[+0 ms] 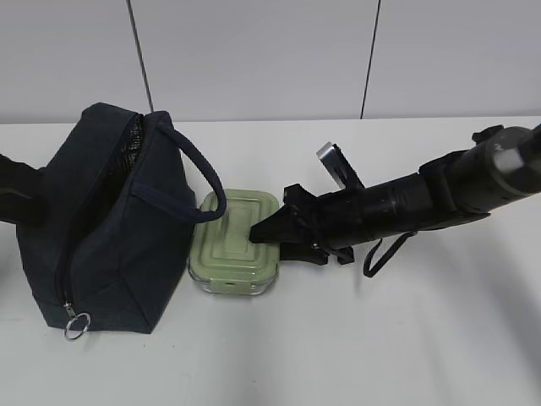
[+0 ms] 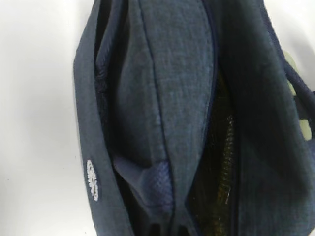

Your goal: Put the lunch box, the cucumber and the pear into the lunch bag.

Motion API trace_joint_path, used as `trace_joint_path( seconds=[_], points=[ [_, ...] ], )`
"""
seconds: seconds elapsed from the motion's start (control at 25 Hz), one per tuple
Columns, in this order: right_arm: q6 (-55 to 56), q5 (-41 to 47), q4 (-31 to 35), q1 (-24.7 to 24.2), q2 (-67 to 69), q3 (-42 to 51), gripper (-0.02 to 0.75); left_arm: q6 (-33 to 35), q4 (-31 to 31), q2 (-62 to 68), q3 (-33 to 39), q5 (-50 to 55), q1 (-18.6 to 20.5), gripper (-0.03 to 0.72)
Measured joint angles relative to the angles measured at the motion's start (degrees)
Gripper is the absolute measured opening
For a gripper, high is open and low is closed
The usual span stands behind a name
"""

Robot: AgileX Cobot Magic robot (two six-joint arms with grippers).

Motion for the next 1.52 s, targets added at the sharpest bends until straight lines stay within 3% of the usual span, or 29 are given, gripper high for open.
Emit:
trace_joint_path(
  seconds=[0.2,0.4,0.64,1.04,1.52],
  points=[
    [-0.59,-1.34,-8.15,-6.55,-6.04,0.49,0.335,0.0,0.0,0.0,0.0,0.0,0.0,-0.015],
    [-0.59,-1.69,-9.39,-9.08,-16.26,-0.08,0.335,0.0,0.0,0.0,0.0,0.0,0.0,-0.015],
    [0.58,0.56,-10.32,-4.44,-21.65,-7.61,0.333,0.0,0.0,0.0,0.0,0.0,0.0,-0.015],
    [2.42,-6.5,-10.68,11.81,-17.15,-24.16,0.333,0.0,-0.29,0.0,0.0,-0.05,0.0,-0.015],
    [2.36,-9.99,-4.14,14.37,-7.43,-26.9,0.333,0.0,-0.67,0.0,0.0,-0.05,0.0,-0.015]
  ],
)
